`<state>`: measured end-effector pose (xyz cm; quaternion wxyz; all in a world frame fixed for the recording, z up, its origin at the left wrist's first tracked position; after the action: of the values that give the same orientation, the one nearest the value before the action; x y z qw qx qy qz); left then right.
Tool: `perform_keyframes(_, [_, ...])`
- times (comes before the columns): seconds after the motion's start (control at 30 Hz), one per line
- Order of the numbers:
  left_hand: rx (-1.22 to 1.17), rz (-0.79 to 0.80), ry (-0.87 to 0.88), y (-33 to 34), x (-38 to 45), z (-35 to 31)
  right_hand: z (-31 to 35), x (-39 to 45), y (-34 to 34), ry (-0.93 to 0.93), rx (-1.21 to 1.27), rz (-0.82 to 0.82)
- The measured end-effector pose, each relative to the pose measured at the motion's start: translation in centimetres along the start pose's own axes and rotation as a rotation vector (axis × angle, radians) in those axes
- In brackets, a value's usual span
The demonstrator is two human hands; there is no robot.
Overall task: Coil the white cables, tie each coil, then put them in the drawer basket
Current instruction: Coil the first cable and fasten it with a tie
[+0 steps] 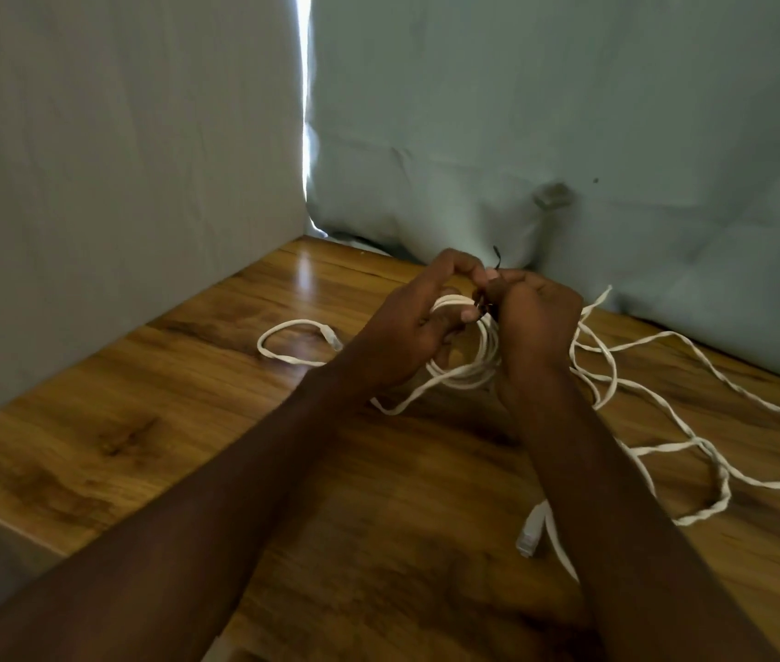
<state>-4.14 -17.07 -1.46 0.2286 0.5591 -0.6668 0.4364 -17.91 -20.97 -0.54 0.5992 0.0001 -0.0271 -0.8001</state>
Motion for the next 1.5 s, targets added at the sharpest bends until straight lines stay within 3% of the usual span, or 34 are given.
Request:
perform_keyframes(0.17, [0.185,-0.001,0.056,0.2,-0.2,-0.2,-0.4,-0.1,-0.2,0.166,0.190,0.132])
perform_keyframes(0.3, [0.379,-0.042,0.116,0.2,-0.3,0.4,-0.6,-0.4,0.3,0.180,0.230,0.128])
perform_keyframes(0.4, [0.424,-0.088,0.121,0.1,-0.3,0.5,-0.5,0.0,0.5,0.064,0.140,-0.001])
perform_keyframes(0.53, [0.413,-0.230,0.100,-0.3,-0.3,0.5,0.8,-1.2,0.0,-0.291,-0.157,-0.187])
perform_keyframes(0.63, [0.418,-0.340,0.015,-1.0,-0.4,1.1,1.2,-1.6,0.6,-0.439,-0.146,-0.016])
perform_keyframes(0.7, [0.418,-0.398,-0.064,-1.5,-0.6,1.7,0.9,-1.8,1.3,-0.537,-0.272,0.123])
perform_keyframes(0.83, [0.228,-0.440,-0.322,-2.1,-0.6,3.2,0.2,-2.2,1.9,-0.740,-0.516,0.239])
perform_keyframes(0.97, [0.123,-0.376,-0.378,-2.3,-0.2,3.4,-0.4,-2.0,1.7,-0.761,-0.603,0.193])
perform_keyframes(1.17, [-0.206,-0.398,-0.619,-3.1,-0.1,3.3,-0.7,-1.9,1.7,-0.811,-0.711,0.099])
perform_keyframes(1.3, [-0.417,-0.525,-0.689,-3.1,-0.4,2.7,-0.4,-2.3,1.6,-0.864,-0.648,0.094])
perform_keyframes(1.4, [-0.481,-0.533,-0.693,-3.2,-0.7,3.0,-0.2,-2.4,1.6,-0.888,-0.569,0.113])
perform_keyframes(1.5, [-0.523,-0.509,-0.704,-3.1,-0.8,3.5,-0.1,-2.5,1.6,-0.788,-0.351,0.089])
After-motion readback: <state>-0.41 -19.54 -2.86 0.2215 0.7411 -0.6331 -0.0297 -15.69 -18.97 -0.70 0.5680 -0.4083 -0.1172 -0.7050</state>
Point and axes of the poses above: each hand's wrist, its own x-axis towards the middle knuckle, its own y-axis out of the palm, z = x × y, the point moved 3 cm from there along x, towards the middle knuckle, and after that the axes turned 13 degrees about y, right-handed, at the moved point
